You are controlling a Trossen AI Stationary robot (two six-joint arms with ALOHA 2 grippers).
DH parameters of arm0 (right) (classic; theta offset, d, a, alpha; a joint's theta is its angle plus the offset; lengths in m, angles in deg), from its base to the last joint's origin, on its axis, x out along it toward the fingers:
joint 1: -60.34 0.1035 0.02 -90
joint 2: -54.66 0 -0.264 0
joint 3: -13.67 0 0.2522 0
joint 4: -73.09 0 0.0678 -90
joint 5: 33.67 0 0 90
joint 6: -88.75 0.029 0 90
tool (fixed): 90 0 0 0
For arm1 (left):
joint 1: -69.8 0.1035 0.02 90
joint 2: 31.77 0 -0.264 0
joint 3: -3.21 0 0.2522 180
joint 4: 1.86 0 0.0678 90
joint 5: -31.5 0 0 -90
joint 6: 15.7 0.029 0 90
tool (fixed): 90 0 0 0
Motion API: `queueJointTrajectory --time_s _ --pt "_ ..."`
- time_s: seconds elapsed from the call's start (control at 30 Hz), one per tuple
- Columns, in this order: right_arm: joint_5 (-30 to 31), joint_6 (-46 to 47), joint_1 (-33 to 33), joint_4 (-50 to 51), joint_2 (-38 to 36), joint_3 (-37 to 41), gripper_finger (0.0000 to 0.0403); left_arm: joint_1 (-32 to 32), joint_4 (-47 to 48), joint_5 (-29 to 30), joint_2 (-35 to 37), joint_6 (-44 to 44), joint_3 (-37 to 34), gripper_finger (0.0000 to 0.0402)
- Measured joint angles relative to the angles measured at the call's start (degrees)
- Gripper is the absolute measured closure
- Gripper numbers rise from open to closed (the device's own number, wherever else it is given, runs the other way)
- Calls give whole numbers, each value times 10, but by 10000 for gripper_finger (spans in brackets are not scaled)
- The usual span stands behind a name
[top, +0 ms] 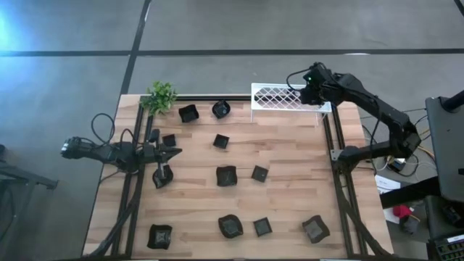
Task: Pick & Place Mini shaped plates
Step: Put the black leaf-shaped plate on the shelf
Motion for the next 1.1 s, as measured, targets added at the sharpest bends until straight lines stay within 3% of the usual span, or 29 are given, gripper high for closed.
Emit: queueJointTrajectory --time_s 0.33,1.1 --pt "-2 4 -6 1 37 1 394 0 0 0 0 0 0 402" --pt "-5 7 -5 12 26 1 394 0 0 0 0 0 0 402"
